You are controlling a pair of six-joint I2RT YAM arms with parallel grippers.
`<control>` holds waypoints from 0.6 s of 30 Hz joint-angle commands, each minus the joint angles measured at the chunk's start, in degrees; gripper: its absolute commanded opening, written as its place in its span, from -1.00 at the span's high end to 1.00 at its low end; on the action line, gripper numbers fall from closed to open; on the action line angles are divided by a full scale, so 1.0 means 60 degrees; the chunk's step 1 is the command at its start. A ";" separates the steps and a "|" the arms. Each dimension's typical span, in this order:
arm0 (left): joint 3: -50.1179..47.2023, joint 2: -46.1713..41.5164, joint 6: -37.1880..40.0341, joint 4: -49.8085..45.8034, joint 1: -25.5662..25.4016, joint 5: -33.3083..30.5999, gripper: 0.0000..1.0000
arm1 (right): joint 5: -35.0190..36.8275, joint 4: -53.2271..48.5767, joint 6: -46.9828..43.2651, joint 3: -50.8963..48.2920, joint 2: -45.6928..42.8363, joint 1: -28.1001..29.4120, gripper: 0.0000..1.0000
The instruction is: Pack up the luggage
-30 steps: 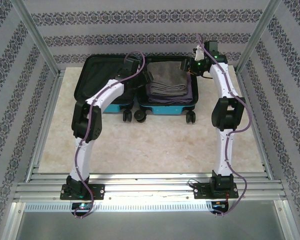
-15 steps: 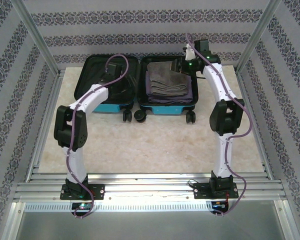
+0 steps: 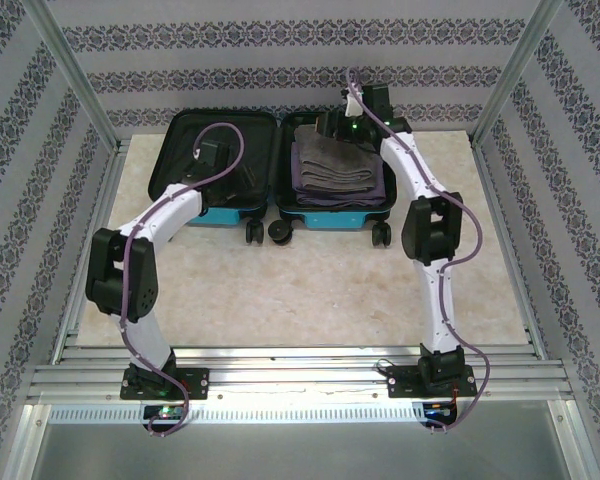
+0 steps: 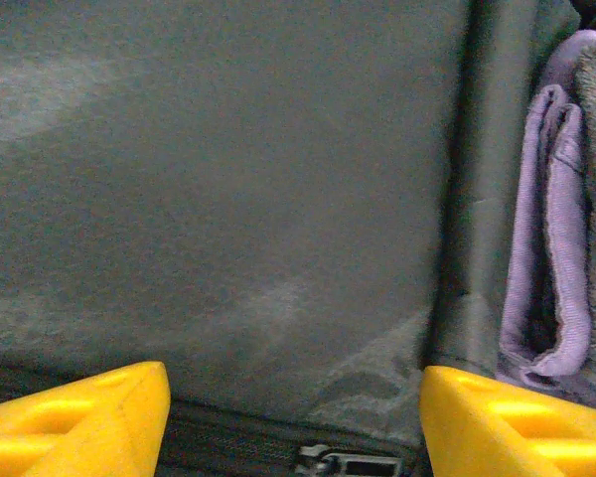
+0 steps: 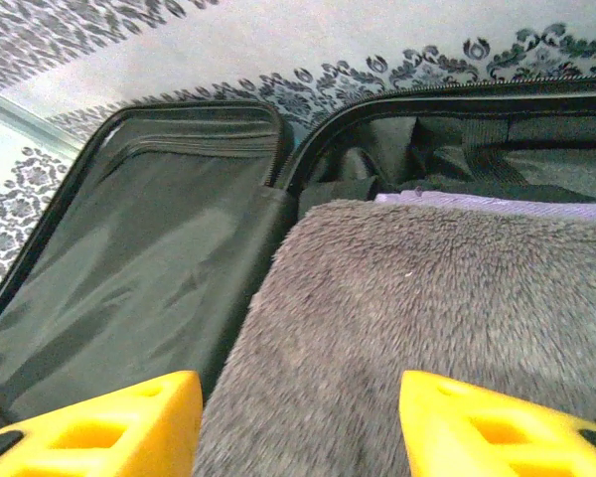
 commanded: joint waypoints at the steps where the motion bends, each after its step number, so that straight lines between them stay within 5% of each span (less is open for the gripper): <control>1: -0.0384 -0.0674 0.0278 0.0065 0.0195 -0.0449 -0.35 | -0.0027 0.0266 0.0229 0.0621 0.0610 0.0214 -0.10; 9: -0.0606 -0.0938 0.0462 -0.0230 0.0325 -0.0770 -0.37 | 0.0191 0.0243 0.0010 0.0002 0.0707 0.0366 -0.08; 18: -0.0298 -0.1113 0.0969 -0.0818 0.1310 -0.1192 -0.41 | 0.0252 0.0453 -0.0714 -0.1032 -0.0788 0.0363 -0.09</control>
